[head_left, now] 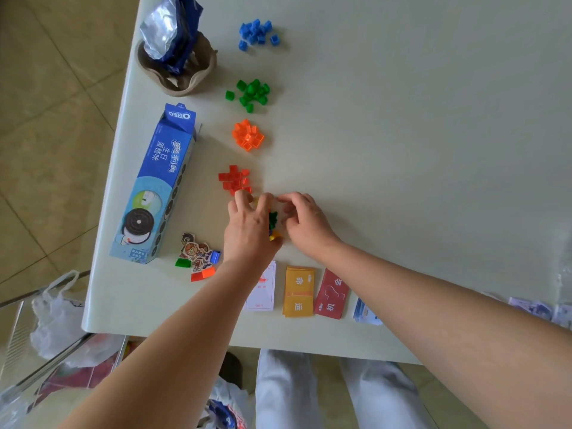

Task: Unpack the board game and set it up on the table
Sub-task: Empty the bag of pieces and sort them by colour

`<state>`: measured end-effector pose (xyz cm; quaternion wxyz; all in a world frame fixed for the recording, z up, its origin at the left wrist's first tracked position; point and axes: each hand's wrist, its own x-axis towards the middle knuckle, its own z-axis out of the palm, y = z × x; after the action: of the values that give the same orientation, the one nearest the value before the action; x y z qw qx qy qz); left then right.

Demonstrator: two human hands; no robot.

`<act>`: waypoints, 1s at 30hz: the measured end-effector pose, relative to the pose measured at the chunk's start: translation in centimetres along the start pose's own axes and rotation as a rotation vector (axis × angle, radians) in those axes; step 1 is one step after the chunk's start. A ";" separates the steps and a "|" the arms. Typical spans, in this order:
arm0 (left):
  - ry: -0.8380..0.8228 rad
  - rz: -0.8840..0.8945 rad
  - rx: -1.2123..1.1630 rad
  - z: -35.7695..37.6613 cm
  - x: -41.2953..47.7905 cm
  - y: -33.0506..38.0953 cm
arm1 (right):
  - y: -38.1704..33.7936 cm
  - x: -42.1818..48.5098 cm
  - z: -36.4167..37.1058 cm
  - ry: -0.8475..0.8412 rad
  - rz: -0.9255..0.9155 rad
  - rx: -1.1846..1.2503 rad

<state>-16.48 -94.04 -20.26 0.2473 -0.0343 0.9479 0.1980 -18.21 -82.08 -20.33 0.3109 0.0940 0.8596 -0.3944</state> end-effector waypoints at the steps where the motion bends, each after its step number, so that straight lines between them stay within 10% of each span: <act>1: -0.011 0.007 0.016 0.0 0.1 0.0 | 0.4 0.0 -0.5 0.021 -0.002 -0.019; 10: 0.053 0.281 0.269 -0.6 0.1 0.6 | 3.1 -1.1 -2.7 0.305 -0.024 -0.267; 18: -0.268 0.353 0.490 0.0 0.2 3.3 | 5.0 -1.6 -6.7 -0.045 0.003 -0.172; 30: -0.239 0.433 0.433 5.1 -1.1 22.4 | 21.0 -10.2 -20.6 0.526 0.192 -0.006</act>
<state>-16.82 -71.43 -15.80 0.3105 0.2450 0.9175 0.0425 -11.09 -51.94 -16.95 0.1133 0.2734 0.8990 -0.3228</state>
